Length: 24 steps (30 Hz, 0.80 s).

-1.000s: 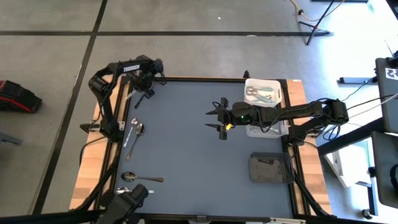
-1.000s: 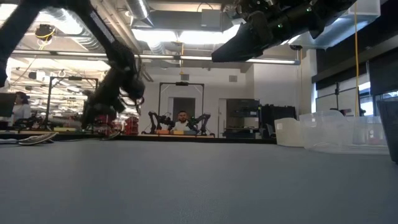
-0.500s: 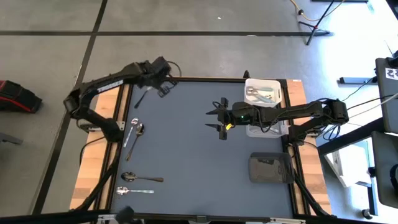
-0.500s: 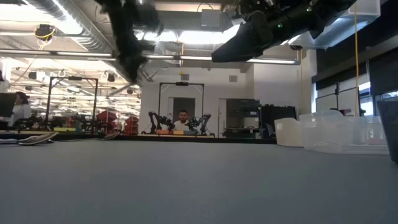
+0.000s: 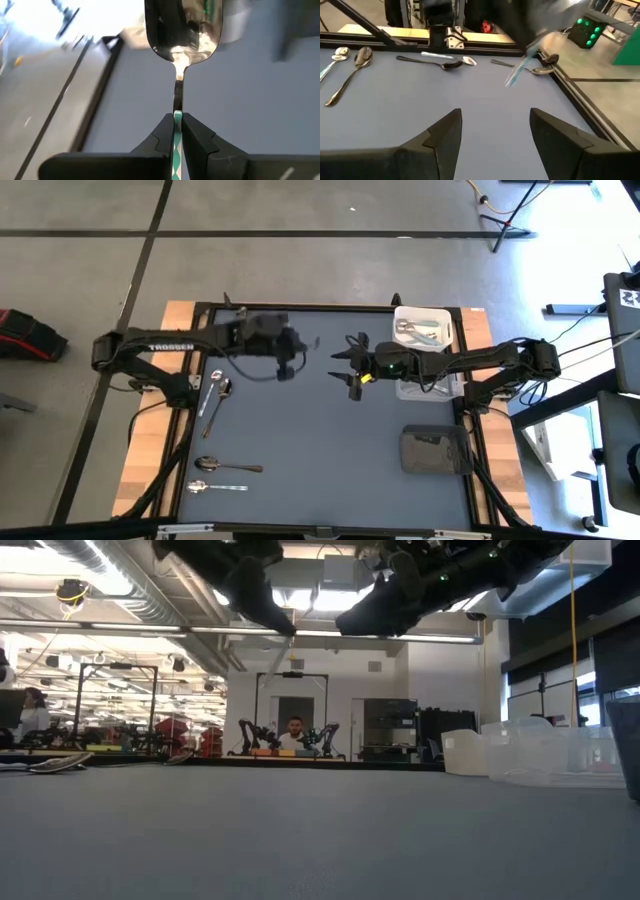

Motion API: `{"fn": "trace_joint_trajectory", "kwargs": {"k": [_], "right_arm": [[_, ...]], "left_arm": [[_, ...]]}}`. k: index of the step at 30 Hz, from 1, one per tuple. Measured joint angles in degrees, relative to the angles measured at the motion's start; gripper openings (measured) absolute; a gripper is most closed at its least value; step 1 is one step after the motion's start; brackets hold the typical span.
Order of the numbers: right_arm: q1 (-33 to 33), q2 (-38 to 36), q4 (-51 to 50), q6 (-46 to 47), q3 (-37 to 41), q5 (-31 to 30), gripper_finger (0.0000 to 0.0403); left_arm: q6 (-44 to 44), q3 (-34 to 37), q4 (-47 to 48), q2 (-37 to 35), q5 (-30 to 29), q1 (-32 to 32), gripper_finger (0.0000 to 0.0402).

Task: Sort silverware by color (type)
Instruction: Put the white green spoon into the transparent bin

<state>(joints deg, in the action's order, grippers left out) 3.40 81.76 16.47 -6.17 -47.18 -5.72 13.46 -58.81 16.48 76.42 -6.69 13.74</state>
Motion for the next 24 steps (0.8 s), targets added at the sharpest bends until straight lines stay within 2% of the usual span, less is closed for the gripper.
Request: {"fn": "trace_joint_trajectory", "kwargs": {"k": [3,6,10,13,20,24], "right_arm": [[0.00,0.00,0.67,0.35,0.00,0.75,0.0223],[0.00,0.55,0.74,1.27,0.00,0.44,0.0223],[0.00,2.79,7.29,0.99,0.00,1.80,0.0223],[0.00,5.37,12.70,-0.08,-0.05,5.95,0.0223],[-0.04,9.25,15.30,-2.11,-3.23,6.92,0.0223],[0.00,12.16,15.59,-2.38,-5.07,9.71,0.0223]], "left_arm": [[-0.27,8.30,-11.45,-1.59,1.26,-2.79,0.0020],[-4.03,15.73,-26.85,-2.44,-1.23,-6.55,0.0020],[-1.99,22.80,-41.10,-2.57,-2.71,-11.44,0.0020],[-1.29,26.39,-45.50,-2.55,-3.30,-13.57,0.0020],[-1.25,31.38,-52.06,-2.51,-9.19,-15.48,0.0020],[-1.23,31.74,-54.19,-2.51,-7.73,-15.81,0.0021]]}}
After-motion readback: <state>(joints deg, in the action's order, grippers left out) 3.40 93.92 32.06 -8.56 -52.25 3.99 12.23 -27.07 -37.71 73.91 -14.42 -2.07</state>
